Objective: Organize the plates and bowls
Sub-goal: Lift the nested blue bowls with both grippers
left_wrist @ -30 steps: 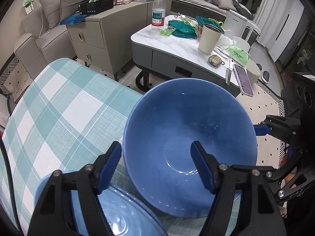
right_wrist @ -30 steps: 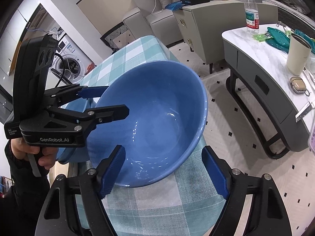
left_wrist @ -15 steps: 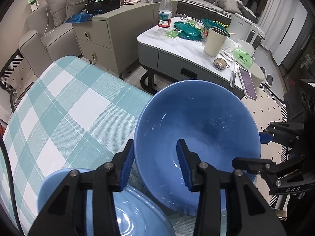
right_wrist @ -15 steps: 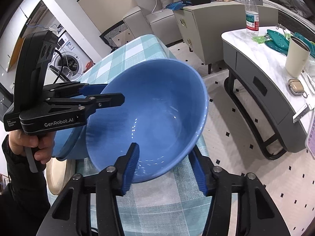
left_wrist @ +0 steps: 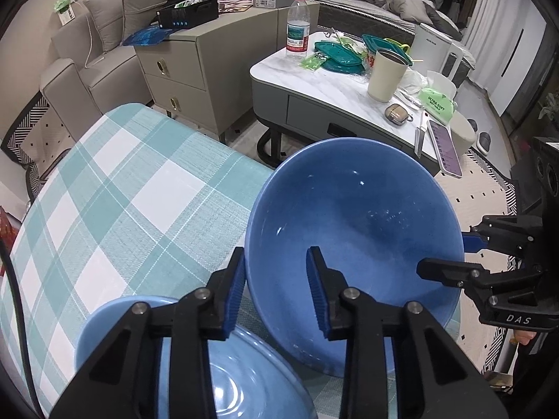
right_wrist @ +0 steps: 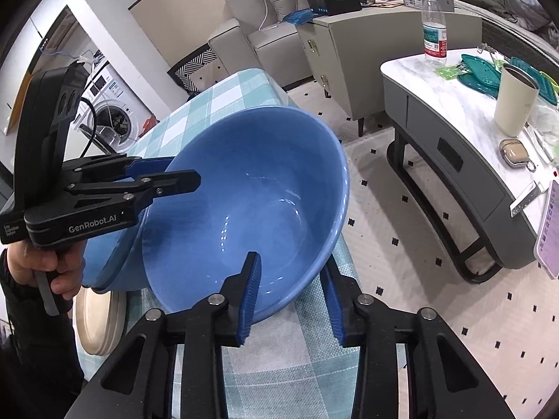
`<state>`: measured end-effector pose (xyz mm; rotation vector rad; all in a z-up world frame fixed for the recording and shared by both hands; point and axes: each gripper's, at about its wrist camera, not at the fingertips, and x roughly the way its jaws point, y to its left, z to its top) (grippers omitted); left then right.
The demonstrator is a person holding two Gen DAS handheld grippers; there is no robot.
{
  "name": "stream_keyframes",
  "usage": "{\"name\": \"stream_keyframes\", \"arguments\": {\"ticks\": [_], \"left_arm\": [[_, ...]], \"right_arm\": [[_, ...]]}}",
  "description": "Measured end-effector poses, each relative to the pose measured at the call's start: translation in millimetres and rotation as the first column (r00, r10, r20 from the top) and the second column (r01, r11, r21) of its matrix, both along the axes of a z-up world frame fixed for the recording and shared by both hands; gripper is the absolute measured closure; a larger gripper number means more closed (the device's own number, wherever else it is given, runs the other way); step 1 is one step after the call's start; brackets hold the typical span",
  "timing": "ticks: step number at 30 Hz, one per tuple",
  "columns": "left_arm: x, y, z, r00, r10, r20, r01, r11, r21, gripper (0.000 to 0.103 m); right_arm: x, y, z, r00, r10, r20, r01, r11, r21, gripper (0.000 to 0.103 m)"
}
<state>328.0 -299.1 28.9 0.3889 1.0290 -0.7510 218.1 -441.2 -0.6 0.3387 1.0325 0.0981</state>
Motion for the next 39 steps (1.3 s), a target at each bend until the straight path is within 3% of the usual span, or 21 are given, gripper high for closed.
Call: {"name": "stream_keyframes", "arguments": {"ticks": [39], "left_arm": [[-12.7, 13.0, 44.1, 0.996, 0.035, 0.086, -0.028, 0.996, -0.083, 0.070]], "right_arm": [[-9.7, 3.2, 39.2, 0.995, 0.001, 0.101, 0.004, 0.999, -0.048, 0.074]]}}
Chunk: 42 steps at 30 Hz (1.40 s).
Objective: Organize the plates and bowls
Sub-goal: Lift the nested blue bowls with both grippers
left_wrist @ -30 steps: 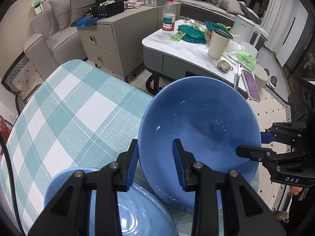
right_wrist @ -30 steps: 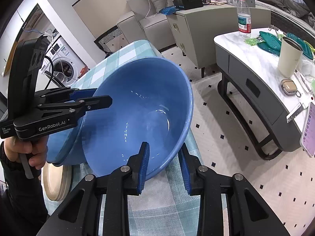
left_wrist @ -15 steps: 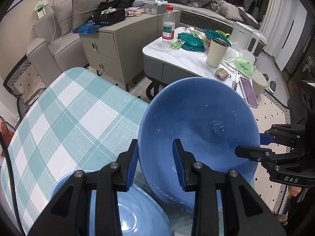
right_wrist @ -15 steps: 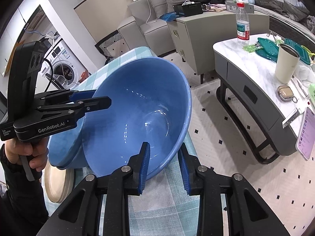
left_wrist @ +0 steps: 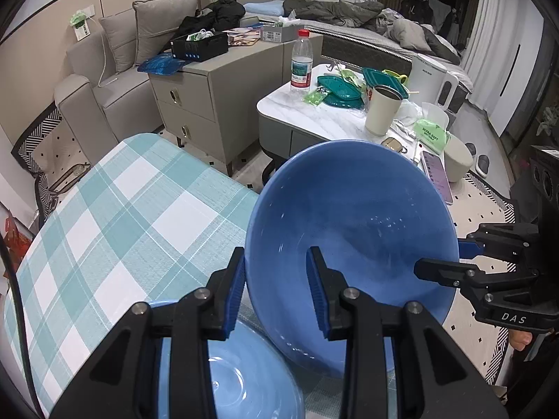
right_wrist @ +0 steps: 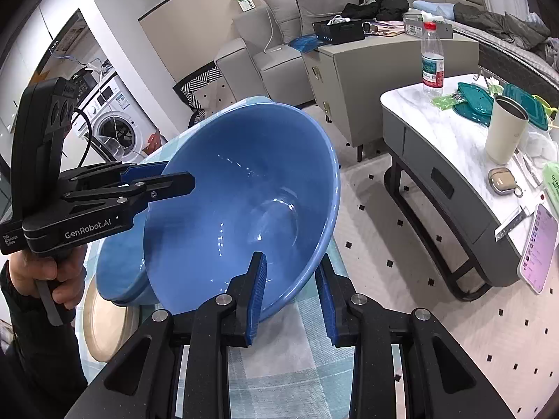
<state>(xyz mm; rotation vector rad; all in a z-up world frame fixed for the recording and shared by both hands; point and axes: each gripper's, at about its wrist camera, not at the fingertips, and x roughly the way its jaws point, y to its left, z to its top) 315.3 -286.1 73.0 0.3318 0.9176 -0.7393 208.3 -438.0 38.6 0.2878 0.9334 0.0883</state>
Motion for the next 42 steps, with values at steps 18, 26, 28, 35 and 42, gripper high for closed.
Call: {"name": "stream_keyframes", "arguments": {"ticks": [18, 26, 28, 35, 42], "left_arm": [[-7.3, 21.5, 16.4, 0.998, 0.045, 0.034, -0.044, 0.998, -0.044, 0.070], [-9.4, 33.0, 24.4, 0.996, 0.067, 0.050, -0.064, 0.996, -0.060, 0.070], [-10.1, 36.6, 26.4, 0.996, 0.073, 0.053, -0.069, 0.995, -0.065, 0.070], [-12.5, 47.3, 31.6, 0.994, 0.091, 0.063, -0.086, 0.993, -0.082, 0.070], [-12.8, 50.2, 33.8, 0.993, 0.098, 0.066, -0.092, 0.991, -0.095, 0.070]], "right_arm": [[1.4, 12.6, 15.0, 0.999, 0.026, 0.036, -0.025, 1.000, -0.013, 0.074], [2.3, 21.8, 22.0, 0.998, 0.045, 0.051, -0.044, 0.999, -0.020, 0.074], [2.4, 24.1, 23.8, 0.997, 0.049, 0.055, -0.048, 0.999, -0.022, 0.074], [4.1, 30.6, 30.1, 0.996, 0.059, 0.072, -0.057, 0.998, -0.030, 0.074], [3.2, 33.9, 33.5, 0.995, 0.059, 0.078, -0.056, 0.998, -0.038, 0.074]]}}
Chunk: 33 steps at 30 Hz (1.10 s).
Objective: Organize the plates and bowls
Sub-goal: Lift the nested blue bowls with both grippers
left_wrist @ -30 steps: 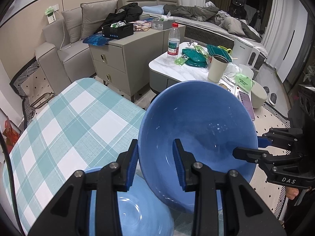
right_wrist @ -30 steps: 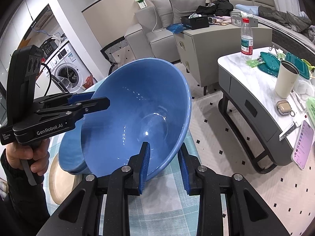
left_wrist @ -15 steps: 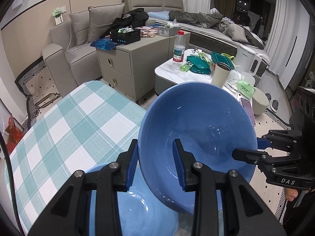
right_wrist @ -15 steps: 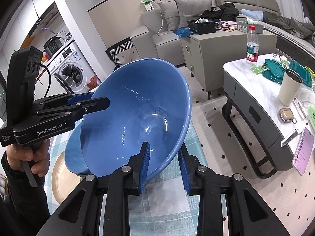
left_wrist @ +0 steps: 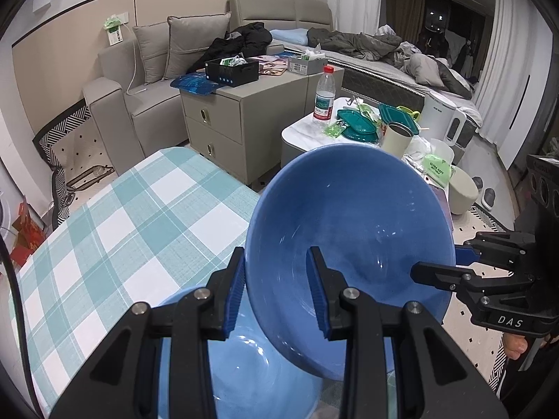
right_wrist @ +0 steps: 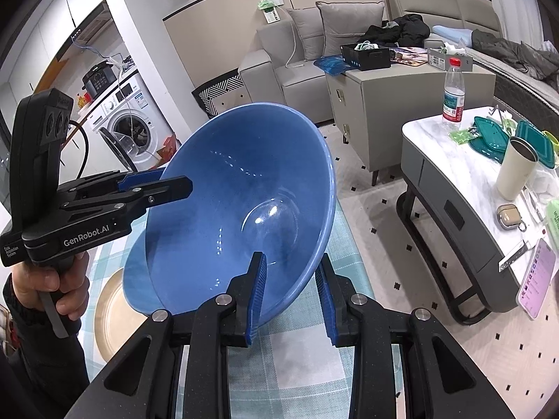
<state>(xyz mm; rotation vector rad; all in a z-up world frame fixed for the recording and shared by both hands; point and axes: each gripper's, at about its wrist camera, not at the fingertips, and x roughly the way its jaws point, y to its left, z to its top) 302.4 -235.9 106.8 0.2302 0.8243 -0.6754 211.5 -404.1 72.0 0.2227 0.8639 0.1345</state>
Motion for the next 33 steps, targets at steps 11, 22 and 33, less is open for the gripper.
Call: {"name": "stream_keyframes", "arguments": {"ticks": [11, 22, 33], "left_arm": [[-4.5, 0.6, 10.8, 1.000, -0.005, 0.025, 0.006, 1.000, -0.026, 0.070], [-8.2, 23.0, 20.3, 0.998, 0.043, 0.046, -0.041, 0.998, -0.047, 0.070], [-10.8, 52.1, 21.7, 0.993, 0.102, 0.052, -0.099, 0.994, -0.054, 0.070]], "right_arm": [[-7.2, 2.2, 13.5, 1.000, -0.007, 0.024, 0.007, 1.000, -0.016, 0.074], [-2.9, 20.5, 25.4, 0.998, 0.040, 0.044, -0.039, 0.999, -0.023, 0.074], [8.3, 45.5, 26.5, 0.995, 0.095, 0.042, -0.094, 0.995, -0.018, 0.074]]}}
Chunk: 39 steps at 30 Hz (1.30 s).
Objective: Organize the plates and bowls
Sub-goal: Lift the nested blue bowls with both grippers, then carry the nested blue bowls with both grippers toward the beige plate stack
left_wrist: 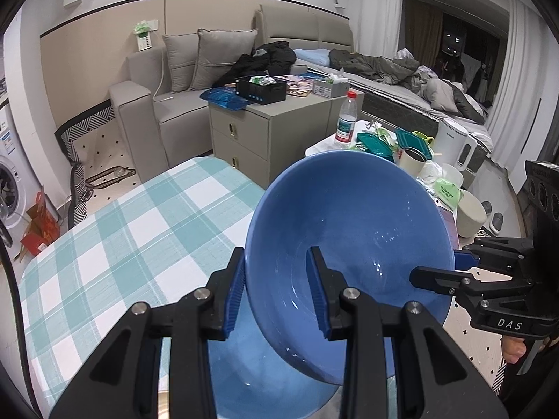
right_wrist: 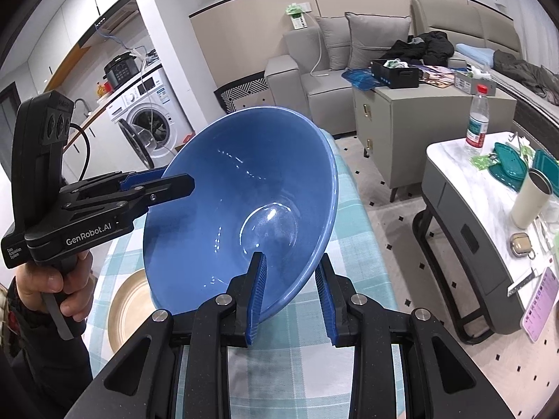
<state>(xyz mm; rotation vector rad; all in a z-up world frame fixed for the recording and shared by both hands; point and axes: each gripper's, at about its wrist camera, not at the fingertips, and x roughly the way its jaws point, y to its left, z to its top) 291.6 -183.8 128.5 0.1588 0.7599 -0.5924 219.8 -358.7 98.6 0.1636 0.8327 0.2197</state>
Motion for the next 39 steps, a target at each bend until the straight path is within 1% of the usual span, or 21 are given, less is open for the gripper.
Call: {"name": "stream_keyframes", "arguments": {"ticks": [21, 30, 39], "left_arm": [[-6.3, 53.7, -10.6, 0.992, 0.121, -0.018, -0.121, 0.993, 0.003, 0.070], [-9.4, 68.8, -20.7, 0.988, 0.148, -0.039, -0.148, 0.989, 0.014, 0.070], [-10.5, 73.6, -29.5, 0.985, 0.163, -0.058, -0.161, 0.986, 0.040, 0.070]], "right_arm": [[23.3, 49.0, -8.7, 0.992, 0.118, -0.035, -0.118, 0.993, 0.007, 0.074], [30.3, 61.8, -17.4, 0.987, 0.152, -0.060, -0.152, 0.988, 0.002, 0.074], [33.2, 68.8, -25.1, 0.983, 0.166, -0.084, -0.167, 0.986, 0.003, 0.074]]}}
